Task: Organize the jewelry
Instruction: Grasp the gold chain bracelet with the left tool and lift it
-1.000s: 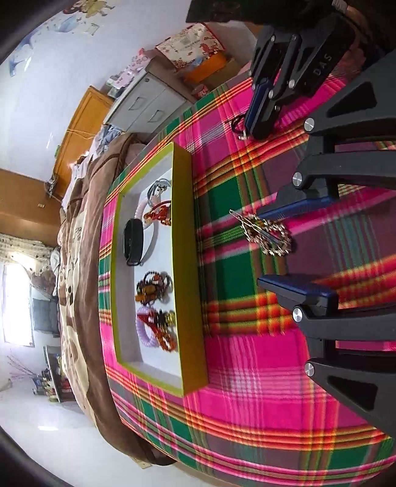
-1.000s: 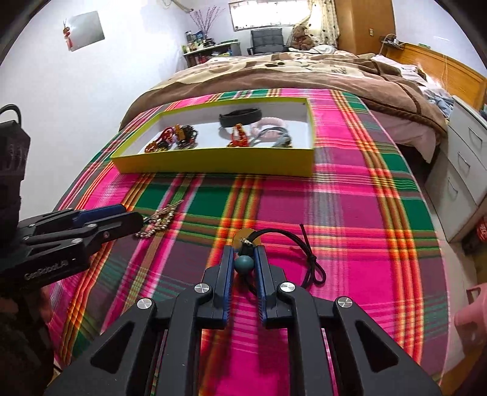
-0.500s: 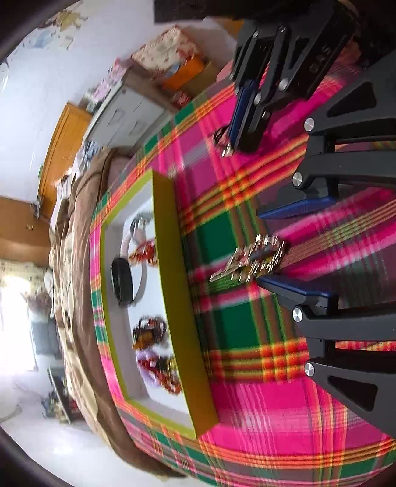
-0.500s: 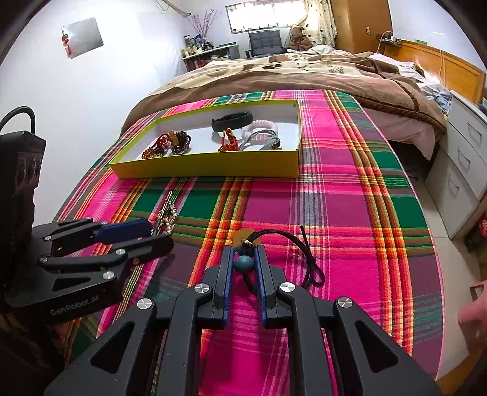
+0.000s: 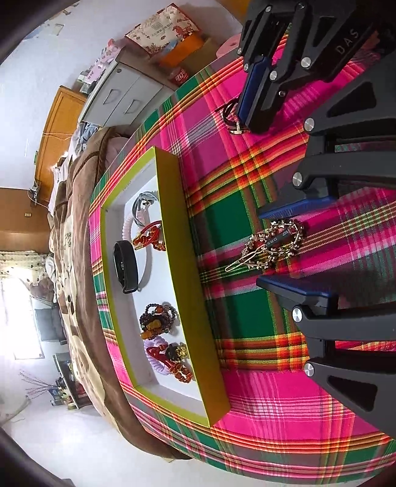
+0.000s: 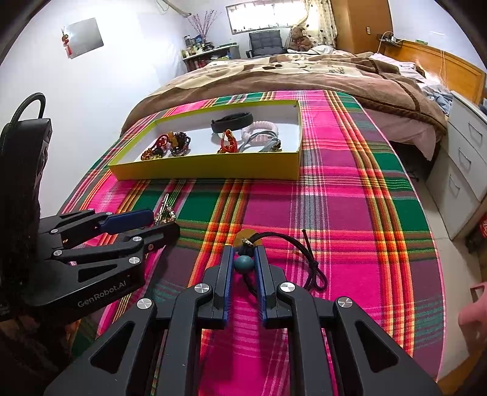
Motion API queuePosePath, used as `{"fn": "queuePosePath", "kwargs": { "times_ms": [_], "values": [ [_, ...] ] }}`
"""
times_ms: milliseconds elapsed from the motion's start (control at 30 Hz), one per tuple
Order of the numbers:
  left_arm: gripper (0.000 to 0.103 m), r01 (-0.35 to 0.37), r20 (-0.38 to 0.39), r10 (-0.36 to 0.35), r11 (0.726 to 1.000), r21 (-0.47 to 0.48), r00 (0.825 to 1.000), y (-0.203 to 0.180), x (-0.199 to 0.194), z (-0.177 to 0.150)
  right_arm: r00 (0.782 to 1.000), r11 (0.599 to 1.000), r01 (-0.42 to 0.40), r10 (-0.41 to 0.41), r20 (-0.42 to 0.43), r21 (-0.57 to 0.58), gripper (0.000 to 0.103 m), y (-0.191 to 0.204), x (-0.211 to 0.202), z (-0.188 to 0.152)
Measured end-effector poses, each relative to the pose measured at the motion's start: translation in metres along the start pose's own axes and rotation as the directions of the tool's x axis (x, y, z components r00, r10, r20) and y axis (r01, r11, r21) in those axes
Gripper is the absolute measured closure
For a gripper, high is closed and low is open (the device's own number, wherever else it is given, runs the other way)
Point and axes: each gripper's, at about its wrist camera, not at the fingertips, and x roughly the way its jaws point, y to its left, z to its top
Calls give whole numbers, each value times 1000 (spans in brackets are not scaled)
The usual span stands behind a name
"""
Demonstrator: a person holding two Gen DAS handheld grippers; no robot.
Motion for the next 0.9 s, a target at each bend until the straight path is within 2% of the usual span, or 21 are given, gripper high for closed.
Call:
{"fn": "queuePosePath", "kwargs": {
  "times_ms": [100,167,900],
  "values": [
    [69,-3,5,3,1000,2,1000,0,-1,-1,1000,1000,3,-3,2,-4,89,1,-1,0],
    [76,-4,6,4,1000,9,1000,0,-2,-2,1000,1000,6,-6,1,-6,89,2,-1,1],
    [80,21,26,-20,1000,-15,999,7,-12,-7,1000,1000,18,-18,5,0,89,4,-4,1]
  ]
}}
